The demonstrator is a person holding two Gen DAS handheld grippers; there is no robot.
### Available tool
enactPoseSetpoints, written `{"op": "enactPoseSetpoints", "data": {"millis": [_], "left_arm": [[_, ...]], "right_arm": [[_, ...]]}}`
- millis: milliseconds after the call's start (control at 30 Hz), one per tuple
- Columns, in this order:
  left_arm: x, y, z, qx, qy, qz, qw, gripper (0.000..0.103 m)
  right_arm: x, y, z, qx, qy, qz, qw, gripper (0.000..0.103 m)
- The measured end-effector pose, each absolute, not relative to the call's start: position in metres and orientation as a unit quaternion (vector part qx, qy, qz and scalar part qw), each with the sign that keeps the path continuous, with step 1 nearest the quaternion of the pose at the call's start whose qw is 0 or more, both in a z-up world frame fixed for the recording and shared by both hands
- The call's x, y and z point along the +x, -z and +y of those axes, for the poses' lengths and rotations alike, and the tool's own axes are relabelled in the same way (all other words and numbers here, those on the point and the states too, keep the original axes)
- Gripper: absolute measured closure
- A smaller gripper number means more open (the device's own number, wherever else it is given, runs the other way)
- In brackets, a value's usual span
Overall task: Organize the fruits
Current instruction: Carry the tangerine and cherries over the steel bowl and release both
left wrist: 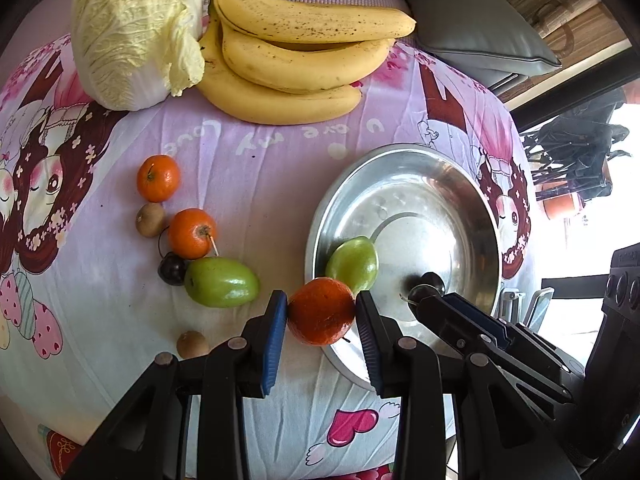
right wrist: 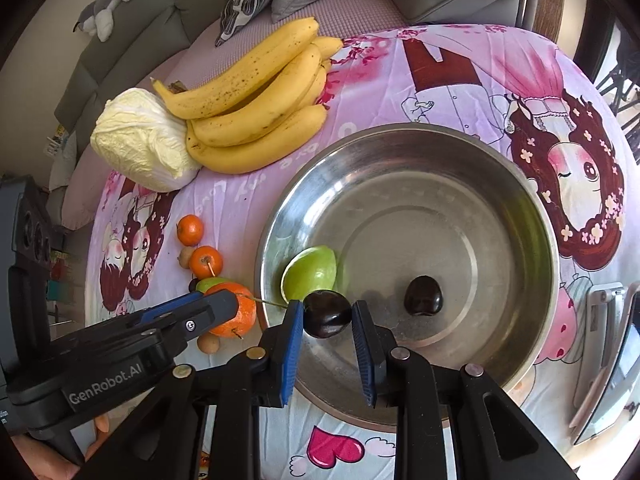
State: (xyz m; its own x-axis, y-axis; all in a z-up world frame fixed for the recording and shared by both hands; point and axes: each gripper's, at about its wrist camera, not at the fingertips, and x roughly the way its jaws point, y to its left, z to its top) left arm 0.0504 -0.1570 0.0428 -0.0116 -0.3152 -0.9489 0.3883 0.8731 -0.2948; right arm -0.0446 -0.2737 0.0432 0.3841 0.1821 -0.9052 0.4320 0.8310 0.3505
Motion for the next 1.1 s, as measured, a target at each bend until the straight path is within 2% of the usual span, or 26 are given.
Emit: {"op": "enactPoseSetpoints", "data": {"millis": [567,1100], "left_arm": [[0.075,-0.034,-0.215,0.011,0.262,0.668,0.696,0.067],[0.086,-0.015,-0.228,0.008,0.262,0.676,0.689,0.07]], "right_arm": [[-0.042,-0.016,-0.327,0.298,0.103,0.555,0.77,0.076],[-0.039,0.006,-0.341,0.307,0.111,0.56,0.761,0.076]]}}
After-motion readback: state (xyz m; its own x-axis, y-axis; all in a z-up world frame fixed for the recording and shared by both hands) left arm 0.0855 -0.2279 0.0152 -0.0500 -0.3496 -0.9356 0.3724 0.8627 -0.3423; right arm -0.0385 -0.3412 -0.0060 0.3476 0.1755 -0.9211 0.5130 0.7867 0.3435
